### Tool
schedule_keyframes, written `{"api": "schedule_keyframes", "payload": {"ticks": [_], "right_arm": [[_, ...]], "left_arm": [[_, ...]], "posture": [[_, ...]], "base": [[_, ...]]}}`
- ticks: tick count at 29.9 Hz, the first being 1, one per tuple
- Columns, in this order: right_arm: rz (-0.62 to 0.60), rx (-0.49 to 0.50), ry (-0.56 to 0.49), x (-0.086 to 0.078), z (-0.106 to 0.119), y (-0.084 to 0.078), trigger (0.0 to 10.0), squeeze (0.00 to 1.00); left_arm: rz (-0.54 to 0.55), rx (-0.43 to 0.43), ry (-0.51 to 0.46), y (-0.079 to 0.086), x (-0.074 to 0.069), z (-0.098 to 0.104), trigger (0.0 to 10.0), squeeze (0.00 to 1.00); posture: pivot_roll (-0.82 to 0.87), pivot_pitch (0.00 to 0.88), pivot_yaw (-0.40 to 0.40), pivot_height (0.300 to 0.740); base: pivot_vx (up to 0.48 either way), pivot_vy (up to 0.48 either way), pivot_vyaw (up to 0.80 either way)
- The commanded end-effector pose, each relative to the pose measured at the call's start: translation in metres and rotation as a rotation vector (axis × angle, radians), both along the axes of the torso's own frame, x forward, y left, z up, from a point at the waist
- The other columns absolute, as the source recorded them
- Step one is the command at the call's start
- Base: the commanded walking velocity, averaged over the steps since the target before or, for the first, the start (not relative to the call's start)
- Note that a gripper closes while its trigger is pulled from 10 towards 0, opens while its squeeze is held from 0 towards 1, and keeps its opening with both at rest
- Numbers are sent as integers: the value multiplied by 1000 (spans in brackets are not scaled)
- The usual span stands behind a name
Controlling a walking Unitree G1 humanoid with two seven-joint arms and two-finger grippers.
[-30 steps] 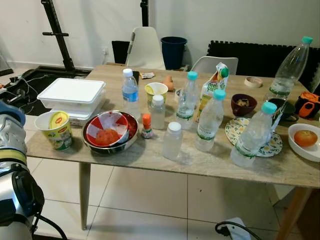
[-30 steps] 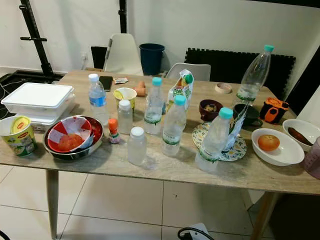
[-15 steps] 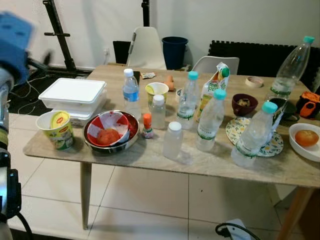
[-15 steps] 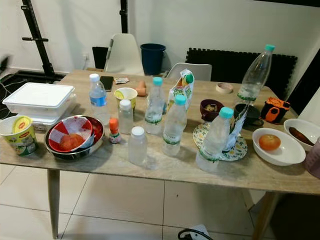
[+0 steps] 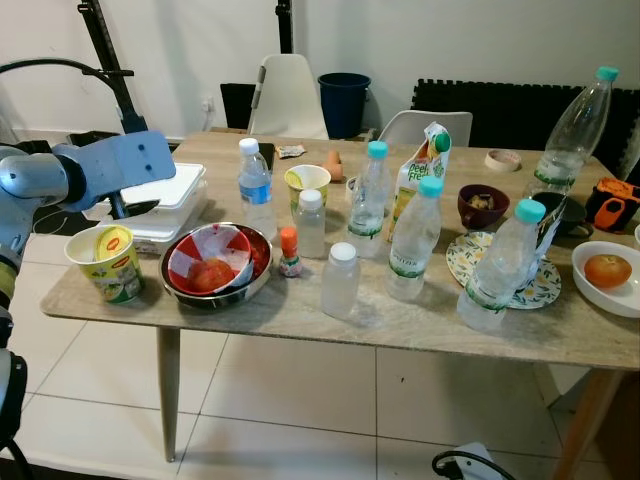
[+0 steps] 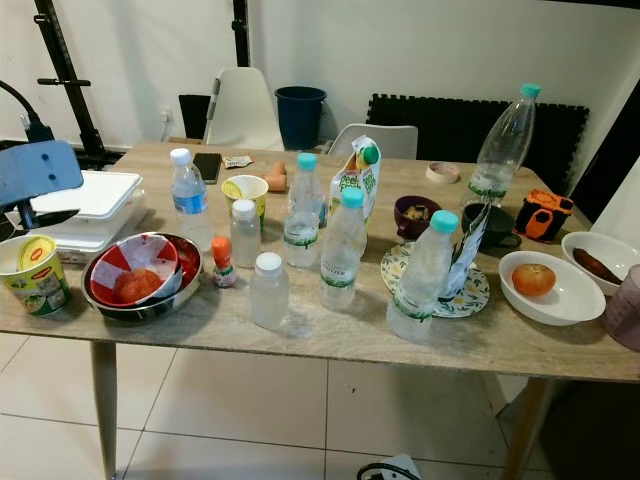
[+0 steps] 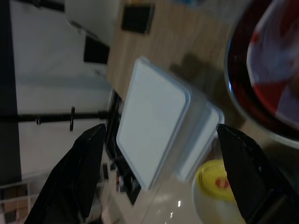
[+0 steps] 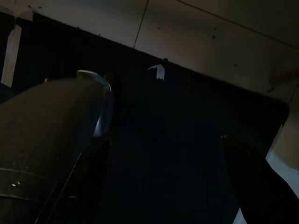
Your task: Restocking fridge
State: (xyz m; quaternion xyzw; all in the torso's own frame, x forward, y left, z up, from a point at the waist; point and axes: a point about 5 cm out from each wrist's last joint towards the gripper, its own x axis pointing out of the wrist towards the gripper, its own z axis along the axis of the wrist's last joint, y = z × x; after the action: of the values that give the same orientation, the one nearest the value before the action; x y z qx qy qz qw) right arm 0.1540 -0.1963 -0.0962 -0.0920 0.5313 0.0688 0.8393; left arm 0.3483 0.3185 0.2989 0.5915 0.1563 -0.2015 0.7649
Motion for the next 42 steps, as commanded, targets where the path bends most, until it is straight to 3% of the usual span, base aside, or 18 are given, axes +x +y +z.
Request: {"api": "schedule_keyframes", "payload": {"ticks": [1, 3, 6, 9, 11, 15, 27, 42], "right_arm": [[-12, -4, 16, -4, -2, -1, 10000, 0], [-11, -5, 18, -5, -2, -1, 10000, 0], [-9, -6, 19, -5, -2, -1, 10000, 0], [-4, -10, 22, -6, -2, -1, 10000, 0], [-3, -10, 23, -6, -2, -1, 10000, 0], [1, -13, 26, -7, -3, -1, 10000, 0], [9, -17, 30, -8, -3, -1, 10000, 0], [16, -21, 31, -7, -3, -2, 10000, 0]], "left_arm": [[55, 57, 31, 12, -4, 2, 10000, 0], [71, 70, 117, 15, -6, -10, 10000, 0], [80, 78, 168, 17, -8, -17, 10000, 0], [132, 101, 330, 24, -14, -37, 10000, 0], [153, 113, 359, 26, -16, -41, 10000, 0], [215, 143, 373, 33, -15, -46, 10000, 0], [245, 152, 398, 35, -14, -53, 10000, 0], [267, 132, 464, 35, -14, -81, 10000, 0]], "posture": [[-9, 0, -4, 740], [-9, 0, -4, 740], [-9, 0, -6, 740], [-12, 0, -8, 740], [-12, 0, -9, 740], [-13, 0, -10, 740], [-14, 0, -10, 740], [-19, 0, -13, 740]], "base": [[0, 0, 0], [0, 0, 0], [0, 0, 0], [0, 0, 0], [0, 0, 0], [0, 0, 0], [0, 0, 0], [0, 0, 0]]}}
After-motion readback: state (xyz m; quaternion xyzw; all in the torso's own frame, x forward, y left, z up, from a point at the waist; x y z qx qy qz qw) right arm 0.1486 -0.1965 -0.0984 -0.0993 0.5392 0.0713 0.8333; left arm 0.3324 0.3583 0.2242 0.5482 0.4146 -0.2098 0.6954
